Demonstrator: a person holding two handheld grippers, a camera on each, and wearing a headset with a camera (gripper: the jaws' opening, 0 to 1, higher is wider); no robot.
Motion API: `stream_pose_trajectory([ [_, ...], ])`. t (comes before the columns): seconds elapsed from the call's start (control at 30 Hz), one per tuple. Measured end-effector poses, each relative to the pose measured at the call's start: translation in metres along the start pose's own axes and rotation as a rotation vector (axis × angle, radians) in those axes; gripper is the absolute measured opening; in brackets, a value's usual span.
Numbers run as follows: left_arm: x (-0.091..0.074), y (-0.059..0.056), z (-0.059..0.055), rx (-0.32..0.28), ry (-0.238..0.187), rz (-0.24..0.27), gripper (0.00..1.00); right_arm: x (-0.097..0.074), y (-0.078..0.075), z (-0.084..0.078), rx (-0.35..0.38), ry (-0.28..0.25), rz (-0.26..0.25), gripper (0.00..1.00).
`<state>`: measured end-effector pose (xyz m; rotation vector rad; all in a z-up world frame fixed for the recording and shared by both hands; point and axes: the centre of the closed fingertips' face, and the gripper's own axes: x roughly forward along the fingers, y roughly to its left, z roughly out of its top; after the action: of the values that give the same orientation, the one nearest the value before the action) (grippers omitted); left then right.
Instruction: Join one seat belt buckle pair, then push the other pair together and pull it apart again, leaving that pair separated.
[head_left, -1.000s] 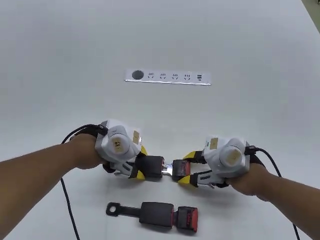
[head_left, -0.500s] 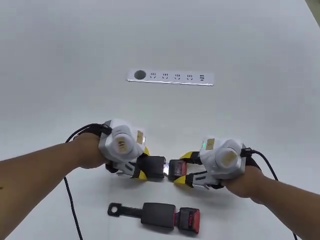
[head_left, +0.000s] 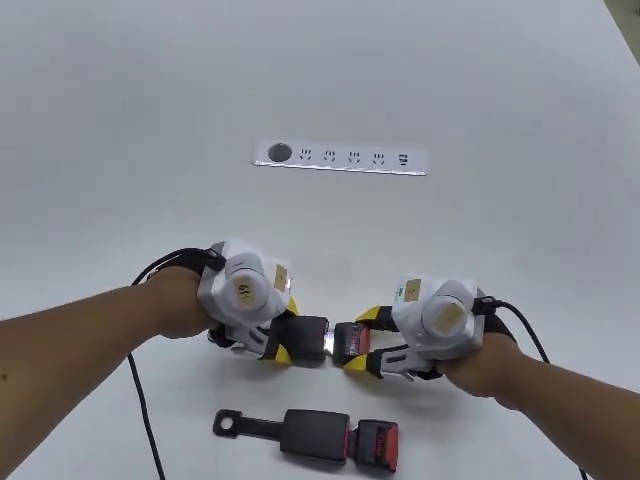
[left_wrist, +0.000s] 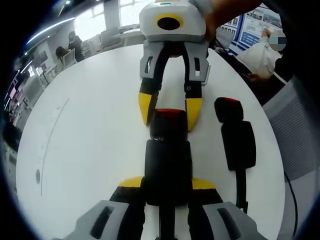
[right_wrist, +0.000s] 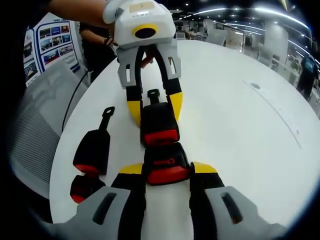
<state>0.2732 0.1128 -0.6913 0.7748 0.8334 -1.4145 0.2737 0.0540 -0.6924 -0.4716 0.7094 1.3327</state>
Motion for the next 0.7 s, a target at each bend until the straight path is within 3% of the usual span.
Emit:
stream_pose_trajectory([
  [0.7, -0.0004, -0.0006, -0.0002, -0.023, -0.018, 0.005, 0.33, -0.0012, 0.0011, 0.0004, -0.029, 0.011, 0.012, 0.31],
])
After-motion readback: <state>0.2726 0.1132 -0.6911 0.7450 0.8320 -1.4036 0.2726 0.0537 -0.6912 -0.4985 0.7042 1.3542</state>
